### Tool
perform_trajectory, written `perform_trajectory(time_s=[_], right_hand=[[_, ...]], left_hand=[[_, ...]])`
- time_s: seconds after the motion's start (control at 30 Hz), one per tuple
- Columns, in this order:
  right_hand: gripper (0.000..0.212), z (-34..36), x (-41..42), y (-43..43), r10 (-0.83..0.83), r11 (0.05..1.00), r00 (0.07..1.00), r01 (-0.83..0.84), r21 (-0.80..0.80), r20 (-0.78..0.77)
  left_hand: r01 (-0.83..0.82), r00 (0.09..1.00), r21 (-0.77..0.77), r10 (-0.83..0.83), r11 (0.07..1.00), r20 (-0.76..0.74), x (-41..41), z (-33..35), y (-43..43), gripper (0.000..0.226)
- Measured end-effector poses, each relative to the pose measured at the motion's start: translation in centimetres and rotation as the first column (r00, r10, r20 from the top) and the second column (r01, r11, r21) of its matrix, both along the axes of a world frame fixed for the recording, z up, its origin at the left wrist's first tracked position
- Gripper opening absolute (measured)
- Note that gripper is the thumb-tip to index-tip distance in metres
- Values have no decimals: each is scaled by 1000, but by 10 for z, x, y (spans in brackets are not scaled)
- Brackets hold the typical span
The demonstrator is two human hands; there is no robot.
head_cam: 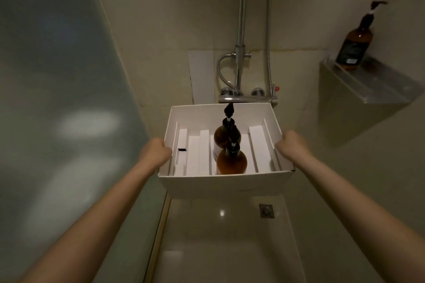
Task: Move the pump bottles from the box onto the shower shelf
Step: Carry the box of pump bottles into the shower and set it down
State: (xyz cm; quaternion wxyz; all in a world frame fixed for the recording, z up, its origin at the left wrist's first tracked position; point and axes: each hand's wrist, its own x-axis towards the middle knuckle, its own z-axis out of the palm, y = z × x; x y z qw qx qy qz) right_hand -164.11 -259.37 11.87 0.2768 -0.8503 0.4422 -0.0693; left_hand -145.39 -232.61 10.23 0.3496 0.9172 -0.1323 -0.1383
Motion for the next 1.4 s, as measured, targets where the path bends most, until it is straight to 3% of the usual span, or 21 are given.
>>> perform_trajectory(time_s=[0.3,0.63,0.73,1.0,1.4], right_hand=[[18,-114,7,-9,38,992,997,-30,119,-61],[29,-295,15,-22,-16,967,995,40,251,-99],[26,-354,14,-24,-26,975,993,50,217,-111],[25,-514,13,-31,3,996,995,6,94,-100],[21,-738,9,-32,27,989,994,-11,150,-107]], left_hand=[[-41,997,77,46,996,-69,2,-106,-9,24],[23,998,106,-17,994,-62,7,-273,-13,26],[13,999,122,-7,993,-46,9,-331,-16,15],[28,999,166,-20,986,-48,7,-489,-27,21],[40,999,181,-36,983,-28,8,-722,-29,5]])
